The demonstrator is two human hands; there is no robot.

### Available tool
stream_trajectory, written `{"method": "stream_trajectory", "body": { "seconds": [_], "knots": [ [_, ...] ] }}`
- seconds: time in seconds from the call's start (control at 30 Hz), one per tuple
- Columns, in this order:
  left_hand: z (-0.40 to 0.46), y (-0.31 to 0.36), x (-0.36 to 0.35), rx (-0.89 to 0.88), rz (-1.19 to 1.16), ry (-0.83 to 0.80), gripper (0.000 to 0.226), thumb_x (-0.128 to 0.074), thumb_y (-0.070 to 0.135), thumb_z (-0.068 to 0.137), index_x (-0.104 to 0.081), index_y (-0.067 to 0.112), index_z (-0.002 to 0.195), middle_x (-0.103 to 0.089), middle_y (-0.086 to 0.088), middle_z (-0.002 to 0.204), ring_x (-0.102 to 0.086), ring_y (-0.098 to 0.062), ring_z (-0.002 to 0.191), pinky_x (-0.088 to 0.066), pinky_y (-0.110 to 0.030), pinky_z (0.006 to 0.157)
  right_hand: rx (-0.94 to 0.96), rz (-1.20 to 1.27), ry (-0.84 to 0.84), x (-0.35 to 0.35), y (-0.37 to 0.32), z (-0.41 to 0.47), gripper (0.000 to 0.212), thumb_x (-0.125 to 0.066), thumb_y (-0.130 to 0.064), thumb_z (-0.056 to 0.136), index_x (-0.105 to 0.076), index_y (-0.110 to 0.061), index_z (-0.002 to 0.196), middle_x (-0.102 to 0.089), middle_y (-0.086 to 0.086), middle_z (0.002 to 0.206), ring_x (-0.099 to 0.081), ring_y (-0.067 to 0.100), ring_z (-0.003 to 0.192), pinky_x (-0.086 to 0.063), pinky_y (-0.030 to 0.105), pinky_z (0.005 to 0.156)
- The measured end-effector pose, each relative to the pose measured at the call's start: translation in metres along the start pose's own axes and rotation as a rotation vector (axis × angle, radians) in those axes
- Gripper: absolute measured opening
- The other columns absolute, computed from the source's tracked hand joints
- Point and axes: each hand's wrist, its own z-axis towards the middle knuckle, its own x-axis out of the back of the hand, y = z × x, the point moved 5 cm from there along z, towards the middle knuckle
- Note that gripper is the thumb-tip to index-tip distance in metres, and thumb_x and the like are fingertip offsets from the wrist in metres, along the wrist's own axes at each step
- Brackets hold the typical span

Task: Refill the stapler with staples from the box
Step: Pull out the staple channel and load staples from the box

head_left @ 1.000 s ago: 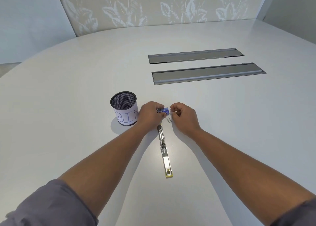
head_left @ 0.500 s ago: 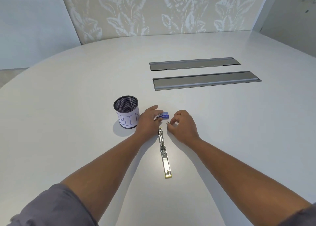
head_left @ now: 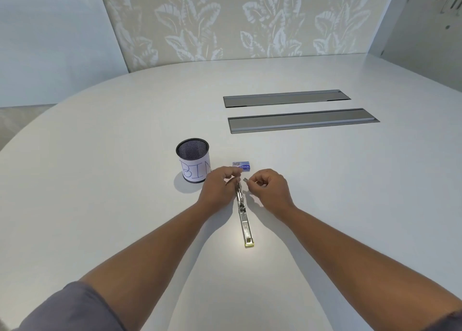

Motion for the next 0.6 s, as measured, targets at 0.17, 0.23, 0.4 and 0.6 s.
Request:
{"method": "stream_trajectory", "body": {
  "seconds": [0.17,0.23,0.4,0.6],
  "knots": [
    [-0.005,0.011,0.0,0.02,-0.085,-0.108,0.027,-0.07,0.009,0.092,-0.075,0.019,0.116,-0.076,0.003,0.101,-0.07,-0.007,0.094,-0.052,-0.016,0.083,-0.047,0.193,-0.111,0.0,-0.004,-0.012,0.01,-0.075,-0.014,0.089,-0.072,-0.01,0.08,-0.063,-0.015,0.055,-0.052,0.0,0.047,-0.041,0.013,0.05],
    [-0.005,0.015,0.0,0.04,-0.12,-0.129,0.025,-0.071,0.01,0.092,-0.075,0.014,0.116,-0.076,0.001,0.102,-0.069,-0.006,0.092,-0.051,-0.016,0.087,-0.064,0.219,-0.114,0.001,-0.005,-0.014,0.008,-0.073,-0.011,0.09,-0.073,-0.008,0.083,-0.064,-0.012,0.058,-0.053,0.001,0.049,-0.042,0.013,0.049],
    [-0.007,0.016,0.001,0.114,-0.264,-0.116,0.018,-0.071,0.006,0.091,-0.075,0.007,0.108,-0.074,0.002,0.086,-0.065,0.003,0.071,-0.051,-0.015,0.074,-0.111,0.289,-0.15,0.001,-0.008,-0.019,0.017,-0.072,-0.02,0.095,-0.074,-0.007,0.085,-0.064,0.001,0.068,-0.052,0.01,0.055,-0.042,0.018,0.049],
    [-0.007,0.012,-0.002,0.154,-0.26,-0.114,0.01,-0.068,0.009,0.093,-0.074,0.013,0.099,-0.073,-0.002,0.081,-0.062,-0.014,0.072,-0.058,-0.048,0.086,-0.063,0.2,-0.169,-0.002,-0.008,-0.021,0.022,-0.07,-0.027,0.097,-0.075,-0.009,0.087,-0.064,-0.001,0.068,-0.047,0.006,0.051,-0.04,0.02,0.049]
  ]
}}
